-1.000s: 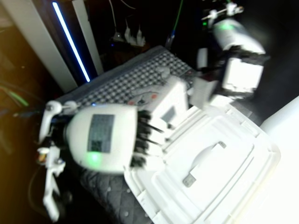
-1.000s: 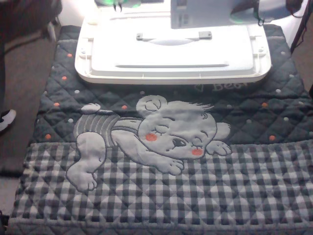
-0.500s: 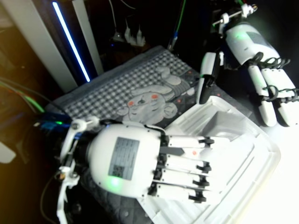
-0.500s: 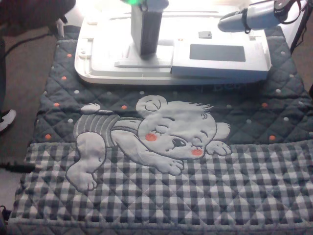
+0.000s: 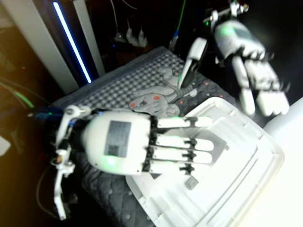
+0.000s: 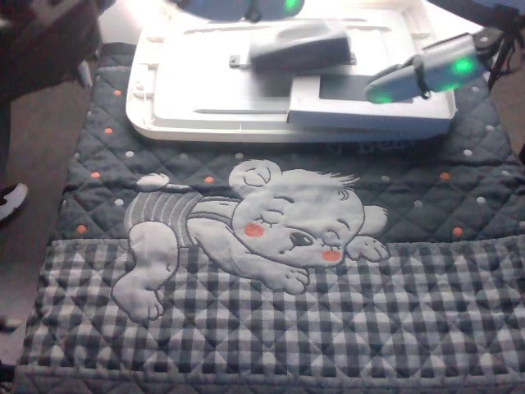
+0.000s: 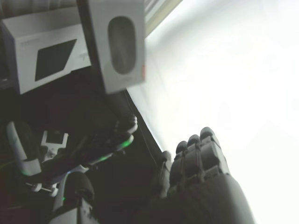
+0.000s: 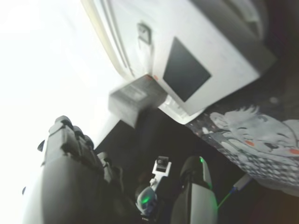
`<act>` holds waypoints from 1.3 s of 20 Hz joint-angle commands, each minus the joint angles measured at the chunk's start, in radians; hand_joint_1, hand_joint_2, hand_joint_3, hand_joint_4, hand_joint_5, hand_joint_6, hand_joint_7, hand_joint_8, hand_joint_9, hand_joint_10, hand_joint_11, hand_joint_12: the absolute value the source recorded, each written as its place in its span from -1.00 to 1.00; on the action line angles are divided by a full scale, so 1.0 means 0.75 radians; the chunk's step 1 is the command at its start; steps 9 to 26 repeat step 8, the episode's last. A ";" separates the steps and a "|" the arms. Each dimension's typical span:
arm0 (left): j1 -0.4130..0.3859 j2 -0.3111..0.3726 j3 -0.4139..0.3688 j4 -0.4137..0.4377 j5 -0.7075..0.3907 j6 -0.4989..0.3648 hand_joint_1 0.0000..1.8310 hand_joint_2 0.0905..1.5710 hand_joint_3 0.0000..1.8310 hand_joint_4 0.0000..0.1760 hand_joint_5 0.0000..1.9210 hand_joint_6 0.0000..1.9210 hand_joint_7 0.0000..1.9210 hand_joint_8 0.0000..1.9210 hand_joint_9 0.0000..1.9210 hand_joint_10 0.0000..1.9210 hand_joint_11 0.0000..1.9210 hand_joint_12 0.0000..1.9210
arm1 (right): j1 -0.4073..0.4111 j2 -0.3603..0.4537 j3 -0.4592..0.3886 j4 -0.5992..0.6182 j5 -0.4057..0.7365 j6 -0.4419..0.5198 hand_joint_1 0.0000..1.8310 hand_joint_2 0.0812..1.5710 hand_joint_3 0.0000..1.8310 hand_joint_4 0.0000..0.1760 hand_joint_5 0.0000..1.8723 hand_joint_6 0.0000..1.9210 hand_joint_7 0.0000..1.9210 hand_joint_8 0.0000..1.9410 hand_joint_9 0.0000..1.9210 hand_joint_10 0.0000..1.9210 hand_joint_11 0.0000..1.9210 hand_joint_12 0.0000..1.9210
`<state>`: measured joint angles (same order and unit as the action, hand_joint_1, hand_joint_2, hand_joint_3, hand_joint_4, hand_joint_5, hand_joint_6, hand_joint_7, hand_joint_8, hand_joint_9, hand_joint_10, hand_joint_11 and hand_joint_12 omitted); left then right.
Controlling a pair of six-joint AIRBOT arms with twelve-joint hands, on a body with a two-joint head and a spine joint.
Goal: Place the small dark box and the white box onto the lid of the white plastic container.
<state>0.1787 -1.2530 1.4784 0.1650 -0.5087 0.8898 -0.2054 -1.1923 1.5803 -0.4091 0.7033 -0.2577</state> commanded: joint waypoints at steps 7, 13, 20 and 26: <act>0.095 0.140 -0.166 -0.015 -0.395 0.019 -0.21 0.17 -1.00 0.60 -0.97 -0.99 -1.00 -1.00 -1.00 -1.00 -1.00 -1.00 | -0.082 0.128 -0.122 0.107 0.417 0.017 -0.32 -0.12 -1.00 0.64 -1.00 -1.00 -1.00 -1.00 -1.00 -1.00 -1.00 -1.00; 0.107 0.164 -0.197 -0.015 -0.424 0.028 -0.19 0.14 -1.00 0.63 -0.96 -0.98 -1.00 -1.00 -1.00 -1.00 -1.00 -1.00 | -0.088 0.151 -0.147 0.107 0.445 0.017 -0.32 -0.13 -1.00 0.71 -1.00 -1.00 -1.00 -1.00 -1.00 -1.00 -1.00 -1.00; 0.107 0.164 -0.197 -0.015 -0.424 0.028 -0.19 0.14 -1.00 0.63 -0.96 -0.98 -1.00 -1.00 -1.00 -1.00 -1.00 -1.00 | -0.088 0.151 -0.147 0.107 0.445 0.017 -0.32 -0.13 -1.00 0.71 -1.00 -1.00 -1.00 -1.00 -1.00 -1.00 -1.00 -1.00; 0.107 0.164 -0.197 -0.015 -0.424 0.028 -0.19 0.14 -1.00 0.63 -0.96 -0.98 -1.00 -1.00 -1.00 -1.00 -1.00 -1.00 | -0.088 0.151 -0.147 0.107 0.445 0.017 -0.32 -0.13 -1.00 0.71 -1.00 -1.00 -1.00 -1.00 -1.00 -1.00 -1.00 -1.00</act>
